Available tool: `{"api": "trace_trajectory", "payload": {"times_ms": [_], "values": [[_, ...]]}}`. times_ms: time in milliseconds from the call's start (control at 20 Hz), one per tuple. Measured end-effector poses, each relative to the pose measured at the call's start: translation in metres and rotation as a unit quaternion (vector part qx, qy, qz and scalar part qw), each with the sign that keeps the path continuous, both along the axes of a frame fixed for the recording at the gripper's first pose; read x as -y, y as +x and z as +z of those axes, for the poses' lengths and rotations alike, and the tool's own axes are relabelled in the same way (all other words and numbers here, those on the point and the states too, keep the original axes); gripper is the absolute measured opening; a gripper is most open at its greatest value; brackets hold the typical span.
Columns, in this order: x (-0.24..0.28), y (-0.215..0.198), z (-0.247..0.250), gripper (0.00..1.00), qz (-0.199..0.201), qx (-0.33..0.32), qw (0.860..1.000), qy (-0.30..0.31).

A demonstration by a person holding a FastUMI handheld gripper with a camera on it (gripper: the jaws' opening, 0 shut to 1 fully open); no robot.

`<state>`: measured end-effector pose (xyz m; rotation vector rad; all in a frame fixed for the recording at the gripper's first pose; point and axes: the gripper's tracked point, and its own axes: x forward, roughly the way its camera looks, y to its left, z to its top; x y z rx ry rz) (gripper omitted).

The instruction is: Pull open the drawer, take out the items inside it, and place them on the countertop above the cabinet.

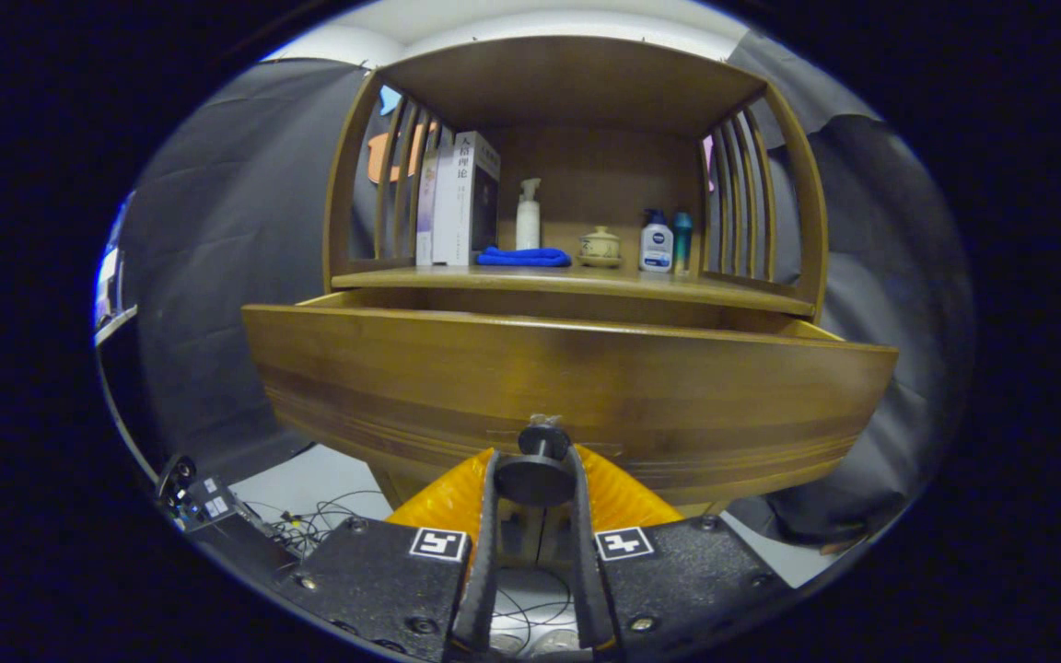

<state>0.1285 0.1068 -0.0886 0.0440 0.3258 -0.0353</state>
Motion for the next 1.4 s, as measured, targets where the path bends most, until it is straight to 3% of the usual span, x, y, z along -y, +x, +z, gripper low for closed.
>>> {"api": "trace_trajectory", "payload": {"times_ms": [450,700,900,1100,1200,1300,1400], "values": [[-0.012,-0.039,-0.004,0.38,0.009,0.003,1.0,0.0],[-0.011,-0.041,-0.002,0.38,0.009,0.007,1.0,-0.005],[0.005,-0.046,0.016,0.63,-0.007,0.027,1.0,0.009],[0.047,-0.06,0.102,0.87,-0.048,0.105,0.993,0.031],[0.049,-0.045,0.125,0.89,-0.048,0.099,0.994,0.022],[0.071,-0.028,0.133,0.89,-0.067,0.042,0.997,0.014],[0.068,-0.003,0.143,0.89,-0.049,-0.003,0.998,0.037]]}}
